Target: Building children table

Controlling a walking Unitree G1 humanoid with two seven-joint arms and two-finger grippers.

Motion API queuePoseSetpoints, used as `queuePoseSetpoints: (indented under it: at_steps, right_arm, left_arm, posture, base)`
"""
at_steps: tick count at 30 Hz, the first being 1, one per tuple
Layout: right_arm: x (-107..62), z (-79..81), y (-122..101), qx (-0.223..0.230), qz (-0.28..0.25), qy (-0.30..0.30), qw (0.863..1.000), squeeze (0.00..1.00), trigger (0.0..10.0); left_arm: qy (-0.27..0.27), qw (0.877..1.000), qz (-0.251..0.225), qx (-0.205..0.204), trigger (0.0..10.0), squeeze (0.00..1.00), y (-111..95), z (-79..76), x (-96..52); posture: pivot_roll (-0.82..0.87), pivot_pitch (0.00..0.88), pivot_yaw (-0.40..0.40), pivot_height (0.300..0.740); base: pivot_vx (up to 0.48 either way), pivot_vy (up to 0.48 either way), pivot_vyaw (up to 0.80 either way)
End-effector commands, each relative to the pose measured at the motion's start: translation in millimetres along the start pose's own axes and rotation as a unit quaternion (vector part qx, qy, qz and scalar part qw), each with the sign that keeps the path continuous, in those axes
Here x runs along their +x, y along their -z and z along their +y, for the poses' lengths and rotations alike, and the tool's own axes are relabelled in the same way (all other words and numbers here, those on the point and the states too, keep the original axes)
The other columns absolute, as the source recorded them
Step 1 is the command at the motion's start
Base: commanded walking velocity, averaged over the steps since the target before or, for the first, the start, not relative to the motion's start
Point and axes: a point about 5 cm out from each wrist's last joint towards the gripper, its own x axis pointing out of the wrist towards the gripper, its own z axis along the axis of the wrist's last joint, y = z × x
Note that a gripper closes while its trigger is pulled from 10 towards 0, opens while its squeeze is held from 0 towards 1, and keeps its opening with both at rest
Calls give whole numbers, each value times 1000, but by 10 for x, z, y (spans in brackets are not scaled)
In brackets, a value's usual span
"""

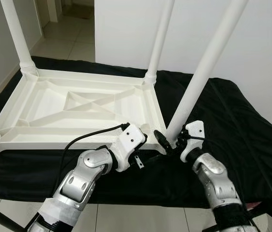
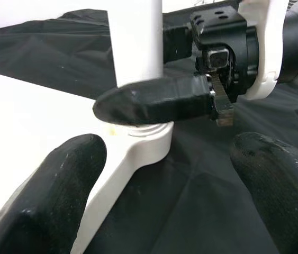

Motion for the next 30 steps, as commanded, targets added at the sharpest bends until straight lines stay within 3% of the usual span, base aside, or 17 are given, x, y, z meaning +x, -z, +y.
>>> queuePoseSetpoints:
  at_steps: [1,7,8,14,15,28,29,30]
  right_arm:
    - [5,-19,52,4,9,-14,1000,0,10000]
    - [154,-31,130,3,31,-40,999,0,10000]
    - [180,-28,136,3,33,-45,998,0,7686]
    - [211,-33,144,-3,35,-55,998,0,7333]
    - [227,-45,152,-5,35,-60,998,0,0]
    - [176,-90,277,9,52,-65,997,0,0]
    - [173,-95,279,7,53,-59,997,0,3294]
    - [173,-100,282,6,53,-56,997,0,3294]
  left_arm:
    - [-14,1000,-1,7,10000,0,-12,20,26]
    - [-12,1000,-2,11,10000,0,-31,42,28]
    - [-12,1000,-2,12,10000,0,-34,47,29]
    - [-12,1000,-2,12,10000,0,-37,59,32]
    - [-11,1000,-2,13,10000,0,-43,50,35]
    - [-9,1000,-6,10,10000,0,-46,21,45]
    - [-9,1000,-6,10,10000,0,-46,20,46]
    - [-9,1000,-6,10,10000,0,-45,20,46]
  posture:
    - [-3,0,-85,740]
    - [3,0,-80,740]
    - [5,0,-78,740]
    - [8,0,-78,740]
    - [11,0,-80,740]
    - [10,0,-85,740]
    - [10,0,-84,740]
    - [10,0,-84,740]
  base:
    - [0,0,0]
    - [0,0,0]
    - [0,0,0]
    - [0,0,0]
    - [0,0,0]
    - [0,0,0]
    - [0,0,0]
    - [0,0,0]
